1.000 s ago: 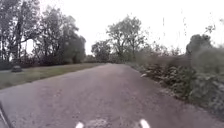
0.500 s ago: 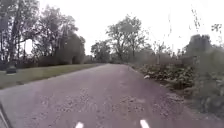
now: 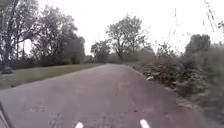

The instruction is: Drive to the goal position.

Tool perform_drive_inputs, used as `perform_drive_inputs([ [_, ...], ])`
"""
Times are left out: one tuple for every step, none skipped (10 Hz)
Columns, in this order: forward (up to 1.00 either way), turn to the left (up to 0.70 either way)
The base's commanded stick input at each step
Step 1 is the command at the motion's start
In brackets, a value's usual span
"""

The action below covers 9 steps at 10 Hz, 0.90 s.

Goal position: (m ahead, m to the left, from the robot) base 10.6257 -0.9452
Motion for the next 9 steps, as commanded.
perform_drive_inputs([
  [0.7, 0.0],
  [0.7, 0.0],
  [0.7, 0.0],
  [0.7, 0.0],
  [0.7, 0.0],
  [0.7, 0.0],
  [0.7, 0.0],
  [0.7, 0.0],
  [0.7, 0.0],
])
